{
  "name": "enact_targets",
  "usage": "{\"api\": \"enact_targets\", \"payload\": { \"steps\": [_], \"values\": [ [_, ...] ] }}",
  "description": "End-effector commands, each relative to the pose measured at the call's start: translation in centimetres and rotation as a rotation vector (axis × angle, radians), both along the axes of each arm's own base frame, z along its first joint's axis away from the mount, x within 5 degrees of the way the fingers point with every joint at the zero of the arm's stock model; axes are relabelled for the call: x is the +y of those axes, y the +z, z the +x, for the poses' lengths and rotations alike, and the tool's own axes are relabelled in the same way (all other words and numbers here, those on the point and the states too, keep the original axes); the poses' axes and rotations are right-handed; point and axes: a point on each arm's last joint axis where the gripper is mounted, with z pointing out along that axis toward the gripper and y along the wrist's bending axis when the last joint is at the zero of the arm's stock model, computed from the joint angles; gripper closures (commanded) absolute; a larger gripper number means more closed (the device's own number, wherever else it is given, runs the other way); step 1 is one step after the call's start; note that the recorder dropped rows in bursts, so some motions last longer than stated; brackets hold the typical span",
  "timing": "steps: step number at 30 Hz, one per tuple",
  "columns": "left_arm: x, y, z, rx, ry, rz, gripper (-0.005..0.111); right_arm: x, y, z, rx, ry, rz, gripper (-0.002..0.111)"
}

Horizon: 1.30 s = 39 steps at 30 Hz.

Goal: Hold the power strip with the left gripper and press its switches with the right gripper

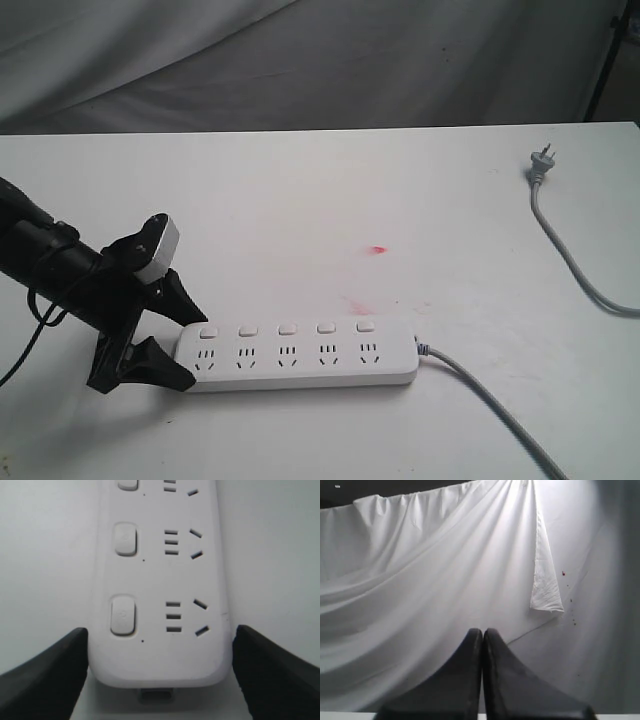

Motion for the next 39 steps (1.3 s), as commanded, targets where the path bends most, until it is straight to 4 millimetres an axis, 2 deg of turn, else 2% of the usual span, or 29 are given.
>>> {"api": "enact_targets", "payload": {
  "steps": [1, 6, 12, 18, 22, 25, 29, 33, 39],
  "values": [
    [-0.1, -0.1, -0.1, 0.000, -0.029, 0.009, 0.056, -0.1, 2.6, 1.0, 0.074, -0.012, 0.008, 0.108],
    [-0.1, -0.1, -0.1, 0.000, -0.029, 0.009, 0.056, -0.2, 7.2, 2.3, 0.059, -0.012, 0.007, 0.108],
    [-0.1, -0.1, -0.1, 0.000, -0.029, 0.009, 0.056, -0.4, 11.6, 4.1, 0.072, -0.015, 0.009, 0.108],
    [-0.1, -0.1, -0.1, 0.000, -0.029, 0.009, 0.056, -0.6, 14.1, 6.8, 0.270, -0.030, 0.015, 0.108],
    [-0.1, -0.1, -0.1, 0.000, -0.029, 0.009, 0.056, -0.4, 15.4, 8.6, 0.393, -0.003, -0.061, 0.107],
    [-0.1, -0.1, -0.1, 0.000, -0.029, 0.009, 0.056, 0.1, 16.6, 9.7, 0.434, 0.059, -0.119, 0.097],
    [-0.1, -0.1, -0.1, 0.000, -0.029, 0.009, 0.056, 1.0, 17.9, 11.0, 0.456, 0.167, -0.135, 0.074],
    [-0.1, -0.1, -0.1, 0.000, -0.029, 0.009, 0.056, 1.1, 18.4, 12.4, 0.462, 0.197, -0.106, 0.055],
    [-0.1, -0.1, -0.1, 0.000, -0.029, 0.009, 0.056, 1.2, 17.8, 13.4, 0.512, 0.208, -0.142, 0.045]
  ]
}}
